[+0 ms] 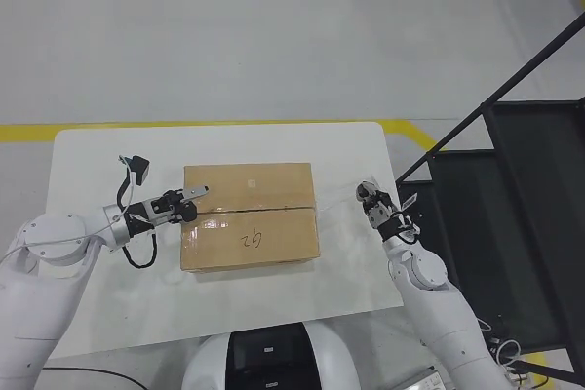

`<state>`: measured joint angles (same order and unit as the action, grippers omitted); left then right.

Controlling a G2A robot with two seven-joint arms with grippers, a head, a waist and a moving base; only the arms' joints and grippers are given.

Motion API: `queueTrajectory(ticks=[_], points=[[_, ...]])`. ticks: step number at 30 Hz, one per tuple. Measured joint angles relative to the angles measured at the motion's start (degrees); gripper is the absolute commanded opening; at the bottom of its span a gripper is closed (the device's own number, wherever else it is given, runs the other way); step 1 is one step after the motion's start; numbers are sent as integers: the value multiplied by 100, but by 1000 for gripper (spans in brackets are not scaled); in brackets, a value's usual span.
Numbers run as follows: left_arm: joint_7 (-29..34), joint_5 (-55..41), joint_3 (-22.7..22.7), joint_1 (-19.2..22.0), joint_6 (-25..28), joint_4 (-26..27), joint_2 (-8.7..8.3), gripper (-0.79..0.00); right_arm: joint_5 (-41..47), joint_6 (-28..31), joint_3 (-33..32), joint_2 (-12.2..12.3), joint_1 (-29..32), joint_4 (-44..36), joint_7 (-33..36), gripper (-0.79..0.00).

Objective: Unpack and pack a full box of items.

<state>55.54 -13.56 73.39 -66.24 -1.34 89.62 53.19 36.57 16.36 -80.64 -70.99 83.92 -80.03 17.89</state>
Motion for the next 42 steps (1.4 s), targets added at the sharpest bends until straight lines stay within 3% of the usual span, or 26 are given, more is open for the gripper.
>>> queueTrajectory(ticks=[10,22,33,42], points=[[0,0,0,0,0,0,0,0,-795,-383,347,-20,71,-1338,23,-785],[0,0,0,0,0,0,0,0,-1479,-749,984,-121,-290,-1359,-207,-785],[-105,-15,25,-45,53,52,3,0,-2142,-987,1588,-209,-768,-978,44,-785],[-335,-241,929,-546,346,481,-114,0,-2611,-967,1808,-239,-1003,-812,277,-785]])
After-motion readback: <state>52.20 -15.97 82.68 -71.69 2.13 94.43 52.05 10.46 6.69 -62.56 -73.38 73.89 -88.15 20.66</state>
